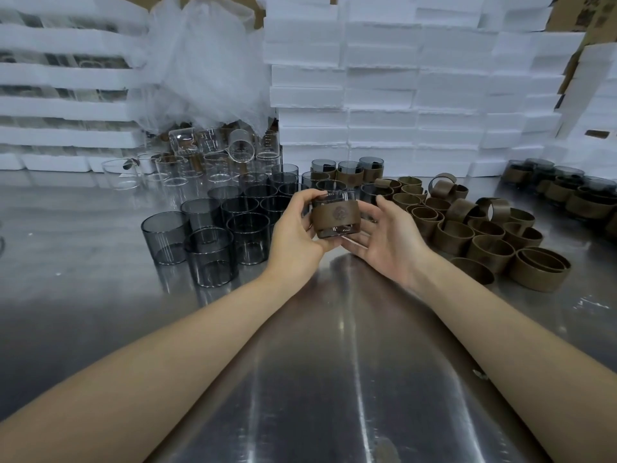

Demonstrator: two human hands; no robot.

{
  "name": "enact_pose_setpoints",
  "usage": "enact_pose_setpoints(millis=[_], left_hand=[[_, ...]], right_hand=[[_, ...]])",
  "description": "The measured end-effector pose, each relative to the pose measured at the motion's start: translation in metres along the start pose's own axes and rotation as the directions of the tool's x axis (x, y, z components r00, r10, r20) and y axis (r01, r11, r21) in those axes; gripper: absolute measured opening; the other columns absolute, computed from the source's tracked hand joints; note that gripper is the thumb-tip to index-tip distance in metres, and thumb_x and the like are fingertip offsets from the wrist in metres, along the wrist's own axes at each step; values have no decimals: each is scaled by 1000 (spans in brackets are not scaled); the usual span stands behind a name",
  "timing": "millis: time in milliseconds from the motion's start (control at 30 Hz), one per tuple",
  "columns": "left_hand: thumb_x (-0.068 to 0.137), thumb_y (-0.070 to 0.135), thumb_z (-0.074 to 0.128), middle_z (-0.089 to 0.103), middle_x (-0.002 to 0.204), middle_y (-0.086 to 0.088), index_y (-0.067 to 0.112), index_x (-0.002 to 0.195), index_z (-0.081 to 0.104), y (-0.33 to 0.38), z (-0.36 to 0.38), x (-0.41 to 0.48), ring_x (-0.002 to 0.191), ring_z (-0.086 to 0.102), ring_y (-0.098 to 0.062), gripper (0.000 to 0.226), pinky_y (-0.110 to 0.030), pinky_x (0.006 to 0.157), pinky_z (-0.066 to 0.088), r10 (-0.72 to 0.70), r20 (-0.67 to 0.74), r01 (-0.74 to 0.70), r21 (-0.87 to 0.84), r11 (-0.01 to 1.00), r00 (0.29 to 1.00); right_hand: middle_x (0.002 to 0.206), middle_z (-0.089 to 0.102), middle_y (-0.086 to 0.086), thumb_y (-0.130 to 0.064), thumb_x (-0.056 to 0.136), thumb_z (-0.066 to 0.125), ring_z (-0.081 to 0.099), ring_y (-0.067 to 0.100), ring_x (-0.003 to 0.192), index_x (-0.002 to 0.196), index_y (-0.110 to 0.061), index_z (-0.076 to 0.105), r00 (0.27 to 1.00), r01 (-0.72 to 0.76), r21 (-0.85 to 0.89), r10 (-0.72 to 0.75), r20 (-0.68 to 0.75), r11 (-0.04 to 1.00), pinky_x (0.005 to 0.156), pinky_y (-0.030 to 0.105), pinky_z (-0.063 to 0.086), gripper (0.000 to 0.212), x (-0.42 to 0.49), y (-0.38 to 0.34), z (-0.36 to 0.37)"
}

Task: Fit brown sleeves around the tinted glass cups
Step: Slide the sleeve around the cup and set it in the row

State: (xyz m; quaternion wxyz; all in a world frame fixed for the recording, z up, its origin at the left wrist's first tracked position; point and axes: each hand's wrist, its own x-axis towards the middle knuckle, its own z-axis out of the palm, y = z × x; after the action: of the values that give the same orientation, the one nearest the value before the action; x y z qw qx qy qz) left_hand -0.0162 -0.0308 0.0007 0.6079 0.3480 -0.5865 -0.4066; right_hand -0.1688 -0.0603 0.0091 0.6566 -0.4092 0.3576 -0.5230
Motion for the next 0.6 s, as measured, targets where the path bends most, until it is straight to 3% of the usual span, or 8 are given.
enact_pose_setpoints(millis=[100,200,333,467,533,600], left_hand=[[70,-25,69,60,115,2,17,118,51,-1,0,0,110,62,-18,66,-20,77,55,1,7,-1,23,1000,1000],[71,-21,69,60,116,-3,20,119,50,-2,1,0,111,63,-21,66,-30,90,55,30,55,-38,154,987,998],[74,-19,69,50,132,-3,16,119,50,-8,0,2,121,56,-18,61,-21,99,47,-19,95,-4,232,973,995],[79,-15,67,48,137,-10,11,126,53,-14,-3,5,126,52,-16,56,-8,90,45,-99,94,69,277,958,991],[84,-11,64,46,143,-10,11,139,46,-16,-3,6,135,44,-15,62,-17,102,43,-120,125,71,338,938,985],[88,-3,62,41,150,-8,12,149,33,-16,-1,6,139,38,-15,69,-25,110,37,-137,148,60,432,900,980]], right_hand=[[114,64,9,-48,90,57,64,22,102,129,-14,57,995,96,-236,-89,39,967,90,34,51,51,0,2,-1],[119,66,6,-46,67,79,62,21,112,126,-18,56,978,203,-463,-204,49,862,100,37,49,69,-3,7,3],[119,61,-2,-32,69,85,59,9,109,121,-25,53,935,237,-654,-352,-47,718,88,19,47,62,-1,10,0],[125,58,0,-26,70,86,55,13,116,127,-19,48,907,244,-773,-419,-31,586,99,24,45,68,2,13,-2],[120,55,-5,-24,74,84,53,9,110,131,-16,45,900,245,-807,-436,-17,537,85,7,43,70,3,15,-3],[114,51,-7,-21,77,81,52,8,102,133,-15,45,876,242,-838,-481,-28,490,71,2,38,67,4,15,-5]])
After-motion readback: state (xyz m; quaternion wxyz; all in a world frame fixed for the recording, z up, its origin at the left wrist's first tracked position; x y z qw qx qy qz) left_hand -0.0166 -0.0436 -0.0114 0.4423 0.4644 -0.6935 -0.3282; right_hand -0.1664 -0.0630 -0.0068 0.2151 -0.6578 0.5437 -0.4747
